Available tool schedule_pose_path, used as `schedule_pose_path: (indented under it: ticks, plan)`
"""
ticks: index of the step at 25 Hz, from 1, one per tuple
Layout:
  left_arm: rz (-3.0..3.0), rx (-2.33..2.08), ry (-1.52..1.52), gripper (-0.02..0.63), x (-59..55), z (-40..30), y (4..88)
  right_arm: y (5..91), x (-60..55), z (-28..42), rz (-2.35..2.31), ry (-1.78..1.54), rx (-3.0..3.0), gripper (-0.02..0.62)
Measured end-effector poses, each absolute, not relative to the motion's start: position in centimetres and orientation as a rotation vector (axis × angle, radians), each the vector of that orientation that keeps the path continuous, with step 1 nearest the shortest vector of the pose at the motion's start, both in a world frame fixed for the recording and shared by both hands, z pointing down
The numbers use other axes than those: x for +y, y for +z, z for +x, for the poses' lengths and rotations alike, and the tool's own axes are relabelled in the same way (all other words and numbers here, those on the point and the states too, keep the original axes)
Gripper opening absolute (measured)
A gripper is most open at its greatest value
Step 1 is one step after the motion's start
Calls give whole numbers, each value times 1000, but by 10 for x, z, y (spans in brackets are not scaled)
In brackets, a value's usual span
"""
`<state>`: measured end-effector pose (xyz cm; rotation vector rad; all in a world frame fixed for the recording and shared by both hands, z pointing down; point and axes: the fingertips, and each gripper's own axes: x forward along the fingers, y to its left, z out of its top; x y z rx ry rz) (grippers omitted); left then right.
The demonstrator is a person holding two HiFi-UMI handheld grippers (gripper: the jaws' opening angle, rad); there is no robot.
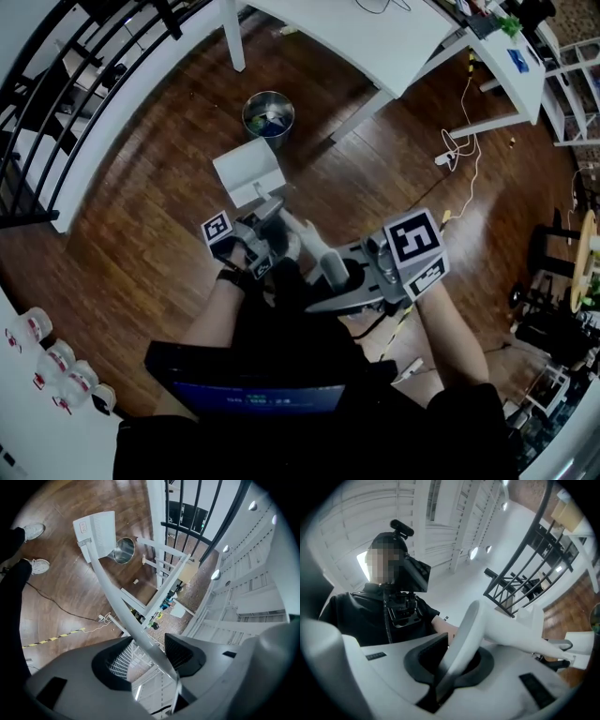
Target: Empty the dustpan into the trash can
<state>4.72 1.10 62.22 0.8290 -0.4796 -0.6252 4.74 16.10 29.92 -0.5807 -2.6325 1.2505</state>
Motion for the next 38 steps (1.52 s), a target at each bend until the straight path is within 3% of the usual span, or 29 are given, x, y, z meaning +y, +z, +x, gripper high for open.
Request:
schedule_pose_path:
  ticks: [8, 24, 26, 38]
  plan:
    - [771, -511, -598, 222, 32, 41, 662, 323, 156, 44, -554, 1377, -2641, 41]
    - [773, -505, -667, 218, 37, 19, 657, 326, 144, 38, -558, 1375, -2677, 39]
    - [795, -522, -618, 182, 39, 19, 661, 331, 135, 37, -542, 1393, -2686, 39]
    - [826, -616, -548, 179, 57, 5, 677, 381, 99, 37, -485, 1485, -2697, 35]
